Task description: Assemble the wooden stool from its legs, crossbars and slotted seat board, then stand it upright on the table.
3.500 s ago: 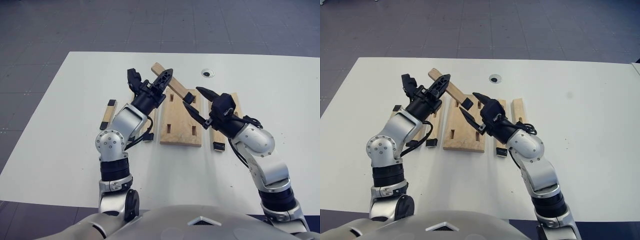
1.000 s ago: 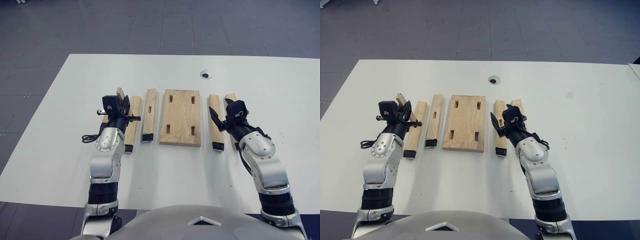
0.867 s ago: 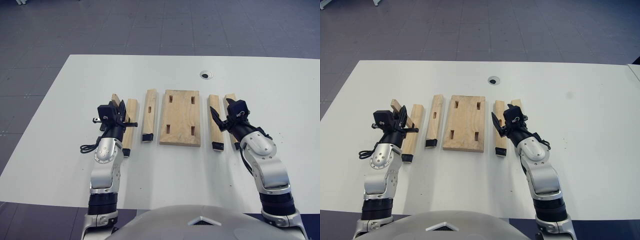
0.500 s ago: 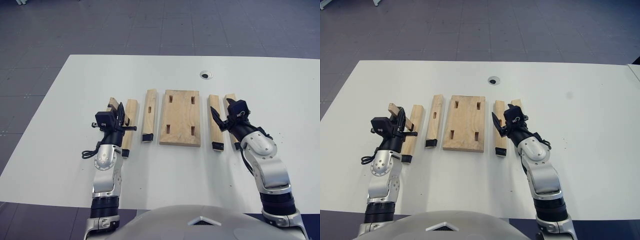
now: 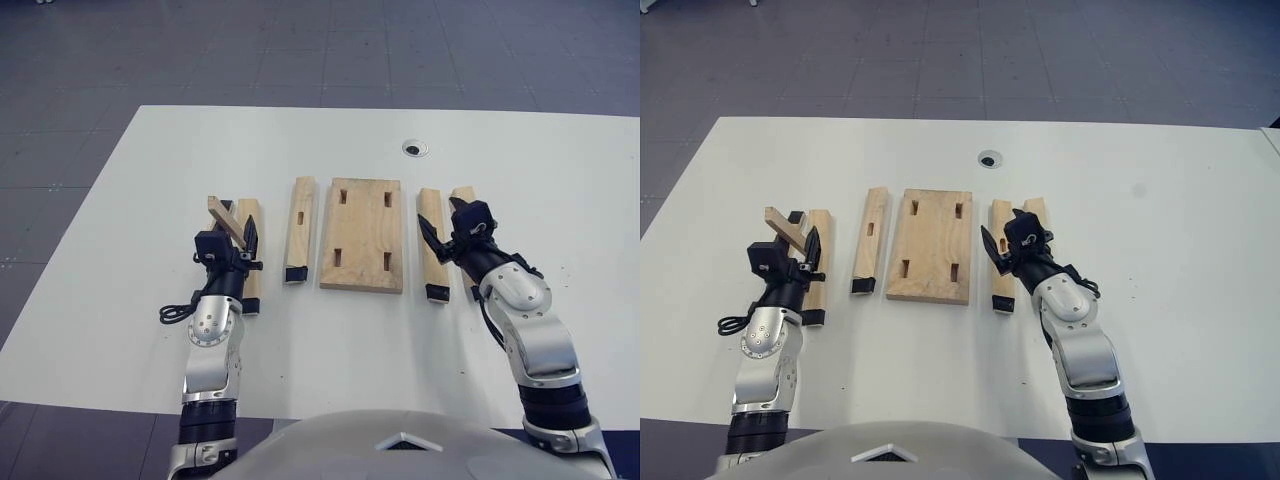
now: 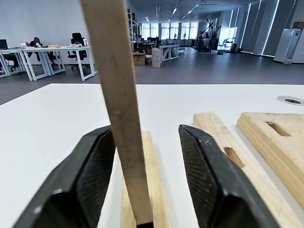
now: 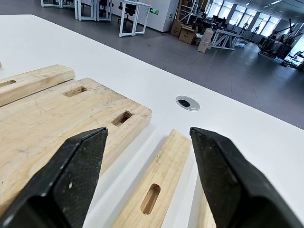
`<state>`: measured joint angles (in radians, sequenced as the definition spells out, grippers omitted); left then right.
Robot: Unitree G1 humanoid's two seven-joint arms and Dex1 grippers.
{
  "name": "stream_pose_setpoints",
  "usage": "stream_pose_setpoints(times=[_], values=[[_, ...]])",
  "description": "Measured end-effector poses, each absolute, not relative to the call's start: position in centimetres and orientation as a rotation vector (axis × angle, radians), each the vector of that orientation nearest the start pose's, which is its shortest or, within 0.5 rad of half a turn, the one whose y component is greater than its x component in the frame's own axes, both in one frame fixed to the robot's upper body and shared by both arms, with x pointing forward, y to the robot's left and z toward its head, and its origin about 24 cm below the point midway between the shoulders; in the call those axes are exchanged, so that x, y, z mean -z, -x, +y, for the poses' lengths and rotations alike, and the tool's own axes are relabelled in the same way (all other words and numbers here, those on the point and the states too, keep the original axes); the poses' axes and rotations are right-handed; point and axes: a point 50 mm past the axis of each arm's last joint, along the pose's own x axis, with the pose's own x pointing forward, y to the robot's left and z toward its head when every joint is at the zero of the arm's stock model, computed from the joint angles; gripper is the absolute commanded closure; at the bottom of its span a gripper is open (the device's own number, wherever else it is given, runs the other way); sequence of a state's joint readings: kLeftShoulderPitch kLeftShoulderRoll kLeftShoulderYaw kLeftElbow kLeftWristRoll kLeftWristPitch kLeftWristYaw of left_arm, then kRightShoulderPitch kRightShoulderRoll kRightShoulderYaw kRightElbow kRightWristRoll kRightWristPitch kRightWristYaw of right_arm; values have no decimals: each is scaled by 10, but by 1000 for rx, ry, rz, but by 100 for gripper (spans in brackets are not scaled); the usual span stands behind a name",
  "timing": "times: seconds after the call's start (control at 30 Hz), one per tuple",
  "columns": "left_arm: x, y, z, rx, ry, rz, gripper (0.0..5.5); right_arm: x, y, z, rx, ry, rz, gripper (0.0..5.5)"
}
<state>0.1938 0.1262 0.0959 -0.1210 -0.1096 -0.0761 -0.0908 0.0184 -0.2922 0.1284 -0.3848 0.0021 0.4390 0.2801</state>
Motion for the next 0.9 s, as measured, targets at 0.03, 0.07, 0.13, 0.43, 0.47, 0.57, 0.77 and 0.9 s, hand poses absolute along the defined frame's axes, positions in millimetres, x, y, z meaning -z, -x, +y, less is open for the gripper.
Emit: stream_pose_setpoints(times=[0.03, 0.07, 0.13, 0.43, 0.47, 0.57, 0.77, 0.9], values=[[-44, -210, 202, -43, -51, -31, 282, -80, -239, -149, -397, 278, 131, 232], [-51, -205, 205, -57, -68, -46, 282, -80, -238, -149, -397, 278, 131, 232], [-70, -197, 215, -99, -114, -88, 282, -80, -237, -149, -395, 277, 133, 232], [-204, -219, 204, -54, -57, -381, 282, -76, -233, -150, -370, 272, 145, 232], [-206, -224, 204, -49, -36, -369, 282, -76, -233, -150, -367, 273, 145, 232], [-199, -247, 211, -88, 52, -245, 282, -76, -233, -149, -361, 268, 142, 232], [-197, -276, 213, -100, 120, -106, 282, -76, -233, -148, -356, 270, 140, 232], [-195, -277, 205, -73, 136, -70, 282, -76, -233, -146, -363, 268, 137, 232]])
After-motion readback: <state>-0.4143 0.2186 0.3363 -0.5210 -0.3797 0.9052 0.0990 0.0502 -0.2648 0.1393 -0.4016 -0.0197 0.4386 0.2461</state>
